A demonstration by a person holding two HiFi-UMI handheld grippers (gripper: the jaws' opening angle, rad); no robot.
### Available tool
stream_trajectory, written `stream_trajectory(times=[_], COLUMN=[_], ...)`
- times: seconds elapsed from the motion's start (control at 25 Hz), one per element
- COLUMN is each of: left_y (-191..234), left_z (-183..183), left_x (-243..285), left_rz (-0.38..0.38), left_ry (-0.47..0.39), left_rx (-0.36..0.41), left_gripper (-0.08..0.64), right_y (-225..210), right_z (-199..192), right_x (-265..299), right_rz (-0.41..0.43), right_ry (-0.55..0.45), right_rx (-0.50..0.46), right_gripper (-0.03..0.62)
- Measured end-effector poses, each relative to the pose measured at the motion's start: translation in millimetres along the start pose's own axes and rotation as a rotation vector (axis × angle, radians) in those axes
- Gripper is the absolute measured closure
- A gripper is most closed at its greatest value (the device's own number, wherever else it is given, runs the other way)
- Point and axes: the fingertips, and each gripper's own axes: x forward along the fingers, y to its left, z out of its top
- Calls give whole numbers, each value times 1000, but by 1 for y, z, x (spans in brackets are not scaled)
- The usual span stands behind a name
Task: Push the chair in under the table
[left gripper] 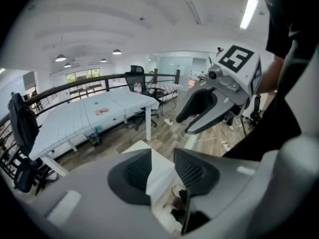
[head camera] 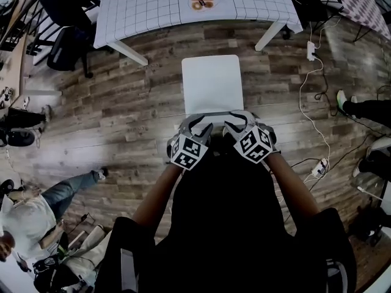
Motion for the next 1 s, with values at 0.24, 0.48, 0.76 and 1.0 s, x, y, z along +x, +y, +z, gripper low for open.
stream_trajectory(times=[0.24, 0.48, 0.76, 1.0], left_y=[-20, -25, -34, -29], left_z=[-28, -43, -80, -96], left_x=[30, 53, 76, 92], left_rz=[-119, -134, -198, -213], left_ry=[145, 230, 414, 484], left_rx=[89, 198, 340, 352], left_gripper=[393, 394, 391, 388], right_y=[20, 31, 36, 39], right_z=[-37, -78, -102, -113], right_x=[28, 56, 84, 105], right_rz=[122, 202, 237, 229], right_ry=[173, 313, 392, 413], right_rx=[-120, -224, -403, -484], right_gripper=[428, 405, 393, 432])
